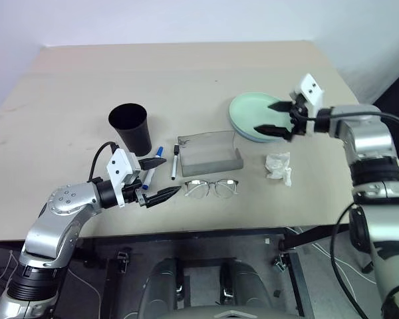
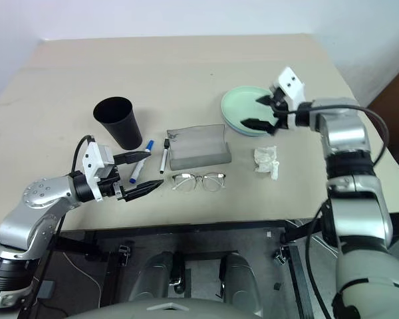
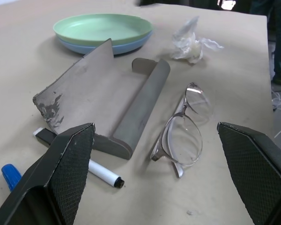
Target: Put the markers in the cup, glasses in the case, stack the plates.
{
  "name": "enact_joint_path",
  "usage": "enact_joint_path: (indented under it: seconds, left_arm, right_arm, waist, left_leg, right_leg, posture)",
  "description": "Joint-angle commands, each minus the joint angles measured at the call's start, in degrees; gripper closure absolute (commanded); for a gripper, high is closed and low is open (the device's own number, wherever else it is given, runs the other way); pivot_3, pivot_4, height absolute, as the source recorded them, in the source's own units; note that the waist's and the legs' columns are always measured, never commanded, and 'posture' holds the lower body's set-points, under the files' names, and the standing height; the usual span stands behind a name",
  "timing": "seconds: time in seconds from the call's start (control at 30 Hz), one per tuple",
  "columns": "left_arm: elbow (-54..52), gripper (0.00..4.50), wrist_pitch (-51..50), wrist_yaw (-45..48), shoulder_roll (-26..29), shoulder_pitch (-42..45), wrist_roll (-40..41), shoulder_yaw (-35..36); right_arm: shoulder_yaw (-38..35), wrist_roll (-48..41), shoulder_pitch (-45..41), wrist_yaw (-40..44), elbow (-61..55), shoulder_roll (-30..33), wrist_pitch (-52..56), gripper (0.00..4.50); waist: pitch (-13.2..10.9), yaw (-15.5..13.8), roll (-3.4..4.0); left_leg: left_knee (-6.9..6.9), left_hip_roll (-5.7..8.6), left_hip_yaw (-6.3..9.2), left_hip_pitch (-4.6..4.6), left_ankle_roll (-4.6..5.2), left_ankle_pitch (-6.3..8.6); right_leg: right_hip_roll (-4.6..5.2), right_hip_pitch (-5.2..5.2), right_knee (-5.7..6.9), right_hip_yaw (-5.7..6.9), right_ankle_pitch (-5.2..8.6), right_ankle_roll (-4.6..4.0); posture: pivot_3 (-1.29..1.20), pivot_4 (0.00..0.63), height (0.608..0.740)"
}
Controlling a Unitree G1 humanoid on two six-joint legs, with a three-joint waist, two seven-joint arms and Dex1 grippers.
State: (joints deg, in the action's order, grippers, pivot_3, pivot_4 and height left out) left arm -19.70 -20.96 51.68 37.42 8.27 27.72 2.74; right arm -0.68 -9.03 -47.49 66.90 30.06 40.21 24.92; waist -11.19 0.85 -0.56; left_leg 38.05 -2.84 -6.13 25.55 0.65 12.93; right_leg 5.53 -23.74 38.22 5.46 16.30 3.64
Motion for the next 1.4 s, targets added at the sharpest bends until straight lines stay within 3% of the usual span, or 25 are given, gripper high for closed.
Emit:
enact_joint_path:
  seconds: [0.03,0.23,0.47,0.93,1.17,1.4]
  left_arm:
    - [-0.3,0.10,1.0,0.0,-0.1,0.8,-0.2,0.4]
    - [0.6,0.10,1.5,0.3,-0.6,1.4,-0.7,-0.1]
    - [1.4,0.10,2.0,1.0,-1.3,2.3,-1.3,-1.0]
    - [2.6,0.10,2.6,1.3,-1.8,3.2,-2.0,-1.4]
    - [3.0,0.10,2.8,0.9,-2.3,3.6,-2.2,-1.2]
    - [2.9,0.10,3.0,0.2,-2.7,3.6,-2.4,-1.2]
  right_arm:
    - [-3.5,-3.9,3.5,0.4,-9.0,3.9,6.4,0.02]
    - [-4.2,-7.3,11.5,-0.4,-17.6,7.0,14.6,0.02]
    - [-1.6,-6.0,15.2,-3.6,-17.7,6.9,17.1,0.02]
    - [-3.8,-8.8,16.1,-4.0,-21.5,8.5,14.8,4.48]
    - [-8.3,-10.7,3.9,-12.2,-14.5,3.7,12.0,4.48]
    - [-2.9,-1.6,-9.1,-19.9,11.6,-4.6,-3.5,4.48]
  waist:
    - [0.0,0.0,0.08]
    - [0.0,0.0,0.08]
    - [0.0,-0.1,0.09]
    - [0.0,-0.2,0.08]
    - [0.0,0.0,0.09]
    - [0.0,0.0,0.10]
  left_leg:
    - [-0.01,-0.01,0.00,0.01,0.00,0.00]
    - [-0.02,-0.07,0.01,-0.03,-0.02,0.00]
    - [-0.01,-0.02,0.01,0.01,0.00,0.01]
    - [-0.01,-0.02,0.00,0.01,0.01,0.00]
    - [-0.01,-0.04,0.00,0.00,0.00,-0.01]
    - [-0.01,-0.02,-0.05,0.06,0.01,-0.02]
  right_leg:
    - [0.00,-0.03,0.02,0.00,0.00,0.00]
    - [-0.05,-0.02,0.03,-0.01,0.01,-0.01]
    - [-0.01,-0.03,-0.02,-0.06,0.01,-0.03]
    - [-0.03,-0.02,-0.02,-0.01,0.00,-0.01]
    - [-0.07,-0.05,0.00,-0.02,0.00,-0.02]
    - [-0.08,-0.07,-0.02,-0.02,-0.01,0.00]
  posture:
    - [0.00,0.150,0.701]
    - [0.00,0.150,0.701]
    - [0.00,0.150,0.701]
    - [0.00,0.150,0.701]
    - [0.00,0.150,0.701]
    - [0.00,0.150,0.701]
